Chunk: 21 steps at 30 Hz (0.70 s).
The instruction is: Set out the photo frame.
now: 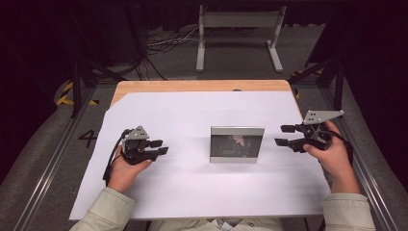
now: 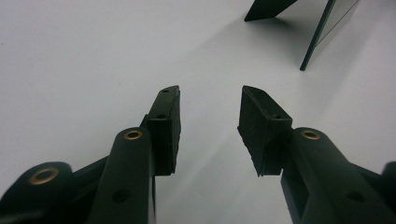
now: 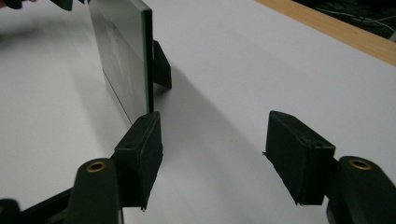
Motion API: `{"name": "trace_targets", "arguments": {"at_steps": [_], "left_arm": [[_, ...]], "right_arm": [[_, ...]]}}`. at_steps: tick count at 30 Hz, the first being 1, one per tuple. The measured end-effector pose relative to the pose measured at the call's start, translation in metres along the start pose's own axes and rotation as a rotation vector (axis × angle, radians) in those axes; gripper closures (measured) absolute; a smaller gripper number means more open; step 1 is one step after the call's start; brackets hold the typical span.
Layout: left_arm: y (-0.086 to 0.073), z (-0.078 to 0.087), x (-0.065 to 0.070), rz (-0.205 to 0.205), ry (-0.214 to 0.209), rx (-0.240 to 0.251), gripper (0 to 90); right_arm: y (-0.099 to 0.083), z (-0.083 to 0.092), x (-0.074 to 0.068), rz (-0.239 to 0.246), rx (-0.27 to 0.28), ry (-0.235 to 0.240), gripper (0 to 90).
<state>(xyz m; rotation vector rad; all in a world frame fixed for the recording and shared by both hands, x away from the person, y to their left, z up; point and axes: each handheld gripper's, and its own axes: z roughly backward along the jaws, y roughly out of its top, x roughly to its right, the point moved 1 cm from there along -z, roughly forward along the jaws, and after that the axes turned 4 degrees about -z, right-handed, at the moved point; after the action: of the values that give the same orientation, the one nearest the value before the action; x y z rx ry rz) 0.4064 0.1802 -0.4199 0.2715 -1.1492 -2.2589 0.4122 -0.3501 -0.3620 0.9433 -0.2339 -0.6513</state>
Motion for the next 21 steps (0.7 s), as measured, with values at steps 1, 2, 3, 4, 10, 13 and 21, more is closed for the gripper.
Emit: {"name": "trace_targets", "arguments": {"at_steps": [1, 2, 3, 4, 10, 13, 21], "left_arm": [[0.000, 0.000, 0.000, 0.000, 0.002, 0.001, 59.2], [0.000, 0.001, 0.000, 0.003, 0.004, 0.004, 59.2], [0.000, 0.001, -0.001, 0.004, 0.006, 0.005, 59.1], [0.000, 0.001, -0.001, 0.004, 0.010, 0.006, 59.1], [-0.001, 0.003, -0.003, 0.015, 0.019, 0.006, 58.7], [-0.001, 0.003, -0.003, 0.017, 0.020, 0.010, 58.5], [-0.001, 0.005, -0.004, 0.015, 0.027, 0.022, 57.8]], "right_arm": [[-0.001, 0.000, 0.000, -0.002, -0.005, -0.005, 36.7], [-0.002, 0.000, 0.000, -0.005, -0.004, -0.007, 36.6], [-0.002, -0.001, 0.001, -0.008, -0.005, -0.007, 36.5], [-0.003, -0.001, 0.001, -0.011, -0.011, -0.011, 36.3], [-0.010, -0.005, 0.003, -0.024, -0.043, -0.036, 36.2], [-0.014, -0.004, 0.004, -0.029, -0.045, -0.041, 36.2], [-0.021, -0.001, 0.006, -0.037, -0.046, -0.055, 35.9]]}}
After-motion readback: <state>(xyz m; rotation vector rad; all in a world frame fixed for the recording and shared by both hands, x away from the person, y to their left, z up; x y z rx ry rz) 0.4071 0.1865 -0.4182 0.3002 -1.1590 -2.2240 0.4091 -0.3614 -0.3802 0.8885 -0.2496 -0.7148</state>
